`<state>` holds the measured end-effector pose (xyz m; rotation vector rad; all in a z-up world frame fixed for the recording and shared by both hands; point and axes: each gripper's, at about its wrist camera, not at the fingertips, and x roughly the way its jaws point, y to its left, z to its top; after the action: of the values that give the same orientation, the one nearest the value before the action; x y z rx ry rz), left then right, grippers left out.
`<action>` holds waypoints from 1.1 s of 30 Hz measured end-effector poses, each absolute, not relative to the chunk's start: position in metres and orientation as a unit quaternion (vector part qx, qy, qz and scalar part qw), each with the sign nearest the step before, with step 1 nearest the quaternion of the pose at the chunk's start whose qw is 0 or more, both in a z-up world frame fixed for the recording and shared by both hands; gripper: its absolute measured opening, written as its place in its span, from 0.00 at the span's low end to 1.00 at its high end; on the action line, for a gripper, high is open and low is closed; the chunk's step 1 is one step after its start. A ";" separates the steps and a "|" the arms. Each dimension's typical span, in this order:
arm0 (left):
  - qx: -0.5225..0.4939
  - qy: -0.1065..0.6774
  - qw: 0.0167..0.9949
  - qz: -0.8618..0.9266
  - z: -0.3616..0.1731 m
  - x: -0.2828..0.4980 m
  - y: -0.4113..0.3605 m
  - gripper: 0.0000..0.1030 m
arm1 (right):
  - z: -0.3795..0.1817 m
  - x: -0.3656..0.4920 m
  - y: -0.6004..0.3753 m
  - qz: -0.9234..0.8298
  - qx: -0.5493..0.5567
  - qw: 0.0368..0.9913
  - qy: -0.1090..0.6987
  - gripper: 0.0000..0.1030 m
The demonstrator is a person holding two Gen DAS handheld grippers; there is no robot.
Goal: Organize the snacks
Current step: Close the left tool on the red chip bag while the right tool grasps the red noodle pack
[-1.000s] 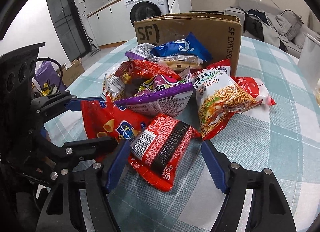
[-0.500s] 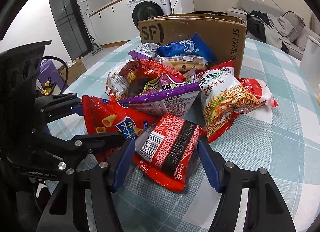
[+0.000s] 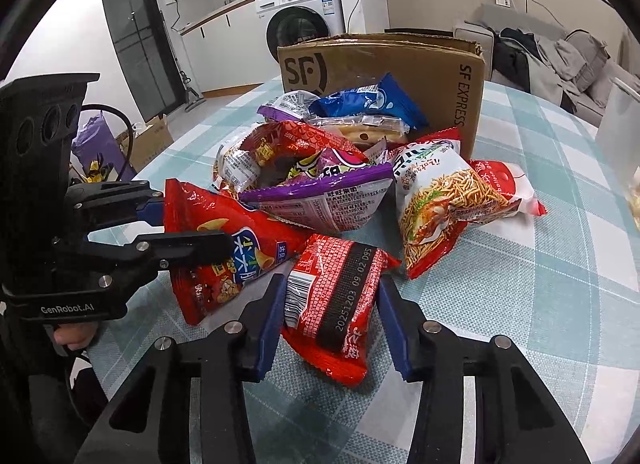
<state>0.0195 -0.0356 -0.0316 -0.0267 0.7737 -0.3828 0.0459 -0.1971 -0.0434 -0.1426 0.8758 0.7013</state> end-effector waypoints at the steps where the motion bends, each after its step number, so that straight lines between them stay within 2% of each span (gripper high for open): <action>1: -0.014 0.376 0.908 -0.186 -0.032 0.019 -0.036 0.28 | -0.043 0.046 -0.198 0.333 -0.067 0.844 0.415 0.44; 4: -0.011 0.381 0.906 -0.185 -0.033 0.020 -0.038 0.31 | -0.042 0.045 -0.202 0.331 -0.064 0.846 0.413 0.44; 9: 0.012 0.404 0.900 -0.164 -0.044 0.026 -0.045 0.54 | -0.040 0.045 -0.203 0.331 -0.063 0.846 0.414 0.44; 13: 0.017 0.423 0.893 -0.149 -0.052 0.032 -0.047 0.64 | -0.039 0.044 -0.203 0.332 -0.064 0.845 0.413 0.44; 17: 0.028 0.440 0.887 -0.137 -0.060 0.037 -0.050 0.71 | -0.039 0.045 -0.203 0.331 -0.063 0.846 0.414 0.44; 19: 0.042 0.440 0.887 -0.131 -0.062 0.037 -0.053 0.69 | -0.039 0.045 -0.203 0.331 -0.062 0.846 0.414 0.44; 20: 0.042 0.438 0.888 -0.132 -0.062 0.036 -0.053 0.61 | -0.039 0.045 -0.203 0.331 -0.062 0.846 0.414 0.44; 22: 0.034 0.434 0.889 -0.144 -0.062 0.035 -0.051 0.57 | -0.039 0.045 -0.203 0.332 -0.062 0.846 0.413 0.44; 23: 0.029 0.433 0.889 -0.149 -0.062 0.035 -0.049 0.45 | -0.038 0.044 -0.203 0.332 -0.062 0.846 0.413 0.44; 26: 0.024 0.417 0.895 -0.156 -0.057 0.032 -0.045 0.35 | -0.035 0.044 -0.205 0.334 -0.058 0.847 0.409 0.44; 33: -0.001 0.406 0.897 -0.173 -0.050 0.031 -0.038 0.34 | -0.025 0.039 -0.210 0.340 -0.047 0.853 0.392 0.44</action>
<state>0.0309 -0.0379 -0.0497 -0.0030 0.8419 -0.3583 0.0394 -0.2103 -0.0252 -0.0996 0.8246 0.7161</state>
